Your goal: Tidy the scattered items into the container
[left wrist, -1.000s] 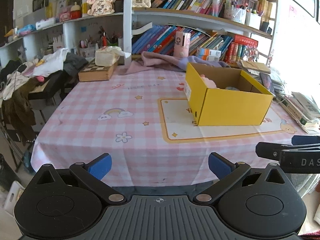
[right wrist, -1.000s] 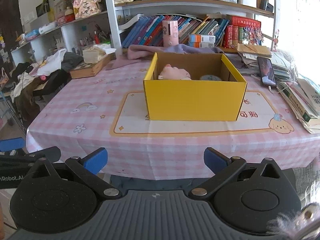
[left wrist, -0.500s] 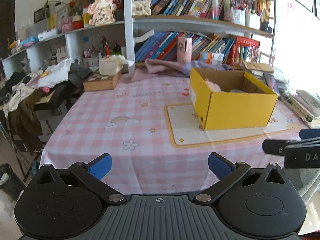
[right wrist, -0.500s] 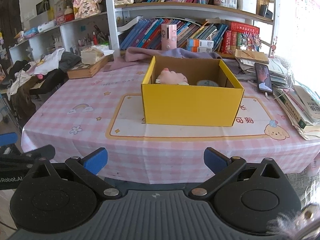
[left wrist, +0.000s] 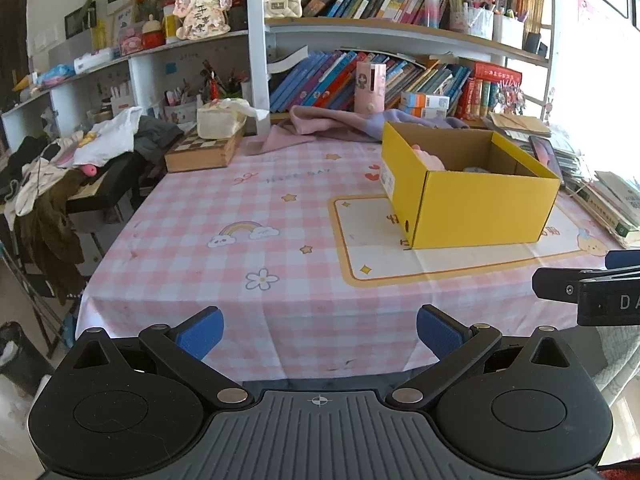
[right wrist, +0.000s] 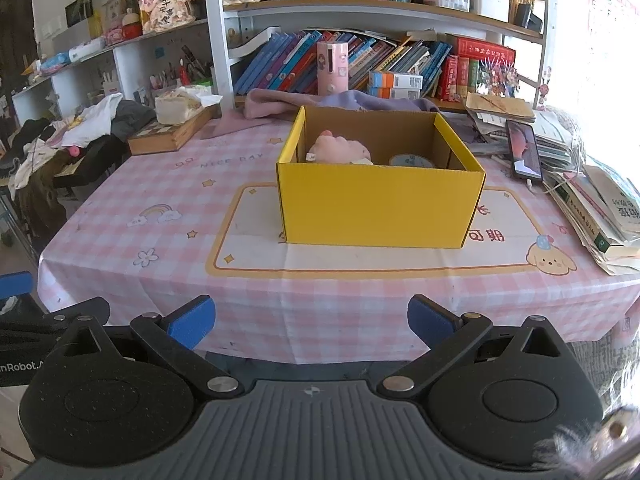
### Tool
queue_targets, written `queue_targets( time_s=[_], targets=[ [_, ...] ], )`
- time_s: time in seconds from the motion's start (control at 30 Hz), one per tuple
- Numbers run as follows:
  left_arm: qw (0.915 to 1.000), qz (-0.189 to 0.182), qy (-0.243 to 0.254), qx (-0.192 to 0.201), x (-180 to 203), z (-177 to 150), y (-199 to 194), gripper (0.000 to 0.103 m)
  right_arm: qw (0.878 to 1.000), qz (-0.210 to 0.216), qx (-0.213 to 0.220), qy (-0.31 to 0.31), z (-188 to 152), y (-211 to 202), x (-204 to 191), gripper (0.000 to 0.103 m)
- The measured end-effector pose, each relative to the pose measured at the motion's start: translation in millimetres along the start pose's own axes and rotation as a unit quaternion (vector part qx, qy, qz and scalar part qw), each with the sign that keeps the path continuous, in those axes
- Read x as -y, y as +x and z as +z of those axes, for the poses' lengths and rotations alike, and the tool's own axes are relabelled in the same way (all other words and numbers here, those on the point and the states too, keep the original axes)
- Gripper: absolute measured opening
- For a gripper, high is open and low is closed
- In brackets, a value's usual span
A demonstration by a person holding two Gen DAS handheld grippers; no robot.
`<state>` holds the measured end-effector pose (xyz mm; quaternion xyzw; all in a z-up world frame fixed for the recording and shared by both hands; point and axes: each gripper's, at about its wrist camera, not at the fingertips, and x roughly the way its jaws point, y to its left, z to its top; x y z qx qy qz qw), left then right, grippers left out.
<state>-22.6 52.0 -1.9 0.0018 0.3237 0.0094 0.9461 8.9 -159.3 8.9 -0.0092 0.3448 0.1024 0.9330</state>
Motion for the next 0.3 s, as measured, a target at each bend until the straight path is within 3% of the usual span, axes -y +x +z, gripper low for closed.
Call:
queue_targets(
  time_s=[0.3],
  targets=[
    [0.9998,-0.002,-0.018,0.001,-3.7,2.9,4.4,0.103,1.000,-0.002,-0.005,0.009,-1.8,3.7,3.1,0.103]
  ],
)
